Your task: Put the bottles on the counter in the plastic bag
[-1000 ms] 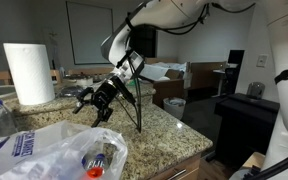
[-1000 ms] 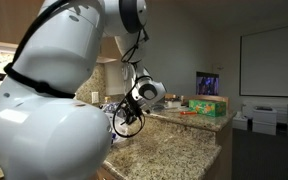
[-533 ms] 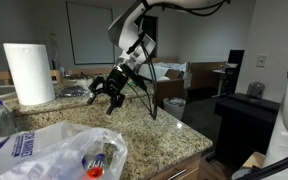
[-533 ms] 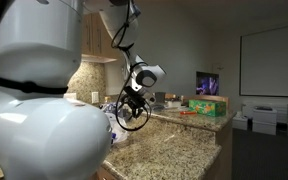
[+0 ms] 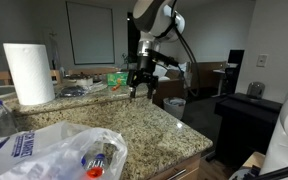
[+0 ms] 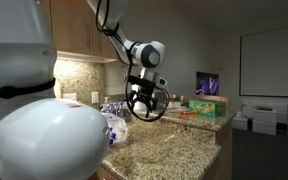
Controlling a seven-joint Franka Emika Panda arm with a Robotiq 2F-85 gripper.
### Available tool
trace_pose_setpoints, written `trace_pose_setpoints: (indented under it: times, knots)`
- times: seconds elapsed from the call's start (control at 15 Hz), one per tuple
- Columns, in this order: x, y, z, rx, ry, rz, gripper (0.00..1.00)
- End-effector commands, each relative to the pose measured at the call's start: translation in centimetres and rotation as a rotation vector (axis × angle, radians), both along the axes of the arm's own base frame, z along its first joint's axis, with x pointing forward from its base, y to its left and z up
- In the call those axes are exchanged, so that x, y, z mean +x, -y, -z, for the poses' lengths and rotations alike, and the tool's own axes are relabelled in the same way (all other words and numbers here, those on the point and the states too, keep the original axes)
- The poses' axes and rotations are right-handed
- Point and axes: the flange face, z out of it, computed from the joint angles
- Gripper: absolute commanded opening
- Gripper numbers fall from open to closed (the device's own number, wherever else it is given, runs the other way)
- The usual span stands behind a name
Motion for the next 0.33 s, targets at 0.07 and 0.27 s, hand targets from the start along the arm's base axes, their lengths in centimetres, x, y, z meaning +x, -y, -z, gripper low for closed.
trace_pose_setpoints:
  times: [0.07,0.27]
  knots:
    - [-0.33,0.75,-0.38,-0.008,0.005,0.010,1.00]
    - [-0.21,0.14,-0.04,-0.009,-0.002,-0.003,1.00]
